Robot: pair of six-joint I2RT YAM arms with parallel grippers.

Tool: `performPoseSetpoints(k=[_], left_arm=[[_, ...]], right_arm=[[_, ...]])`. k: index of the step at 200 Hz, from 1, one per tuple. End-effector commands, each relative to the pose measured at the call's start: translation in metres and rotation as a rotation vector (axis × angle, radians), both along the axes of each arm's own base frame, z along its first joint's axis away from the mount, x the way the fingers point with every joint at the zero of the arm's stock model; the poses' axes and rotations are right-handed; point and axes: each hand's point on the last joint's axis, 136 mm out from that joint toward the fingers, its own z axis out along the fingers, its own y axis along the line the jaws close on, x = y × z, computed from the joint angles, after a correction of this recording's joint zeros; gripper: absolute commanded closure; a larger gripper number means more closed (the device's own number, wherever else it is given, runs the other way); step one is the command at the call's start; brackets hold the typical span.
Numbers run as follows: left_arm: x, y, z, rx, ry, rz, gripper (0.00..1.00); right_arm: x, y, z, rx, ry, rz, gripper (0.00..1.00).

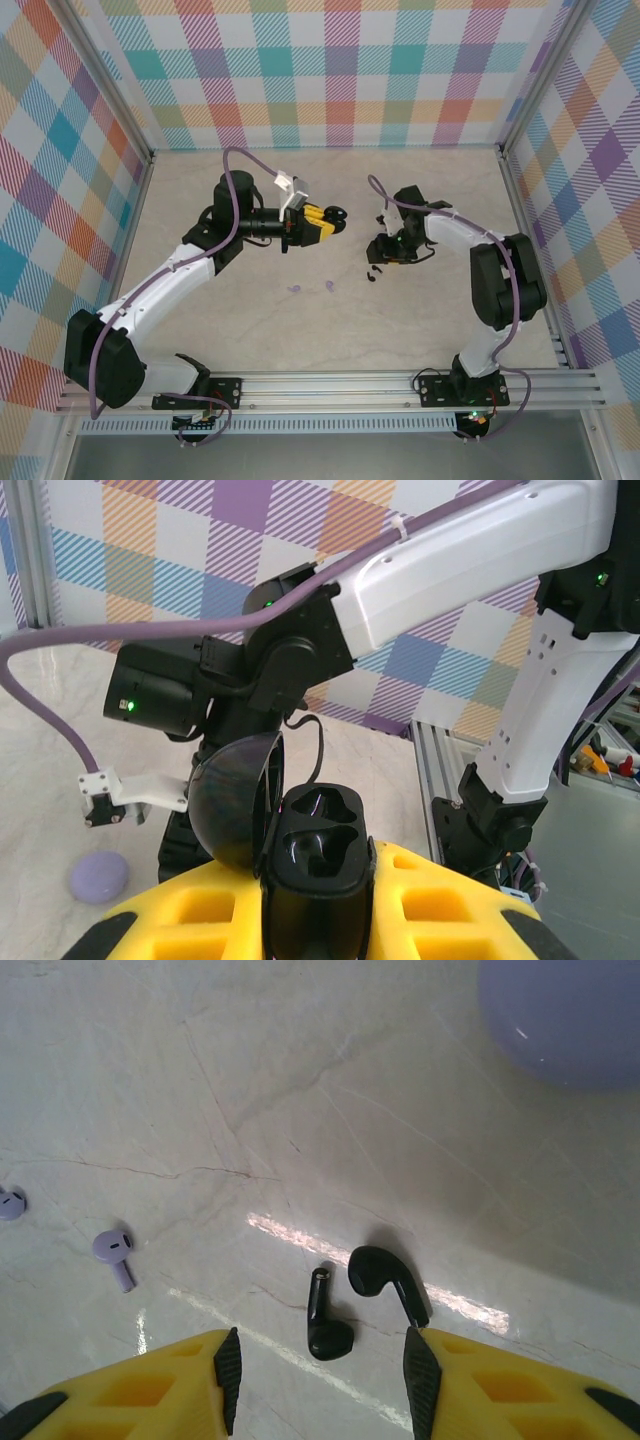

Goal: Insert the wireless bluetooth earbuds into the charging case

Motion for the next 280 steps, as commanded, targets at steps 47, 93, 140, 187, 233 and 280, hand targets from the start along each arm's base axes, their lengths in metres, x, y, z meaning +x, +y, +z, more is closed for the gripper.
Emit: performPoseSetpoints(k=[47,93,140,187,233,280], left_arm=[[-0.011,0.005,0.019,-0.032,-0.046,-0.022,0.90],[-0.012,0.005,0.020,-0.032,-0.045,-0.021,0.90],[-0.011,0.004,0.020,-0.032,-0.041,-0.024,0.90],[-0.011,0.004,0.020,-0.032,-0.038,-0.024,0.90],[-0.011,0.004,0.020,-0.033,-0.037,-0.026,0.90],[-0.010,0.003,0.020,-0.033,-0.034,-0.028,0.90]], right_arm=[[0.006,0.012,-0.005,-0.031,0.015,0.057,0.56],[0.005,0.010,-0.016,-0.121,0.029,0.096,0.60],[0.000,0.001,-0.023,-0.203,0.045,0.142,0.61],[0.001,0.002,-0.028,-0.250,0.043,0.174,0.65],[0.004,0.004,-0.032,-0.298,0.042,0.194,0.67],[0.001,-0.006,-0.038,-0.383,0.052,0.211,0.69]])
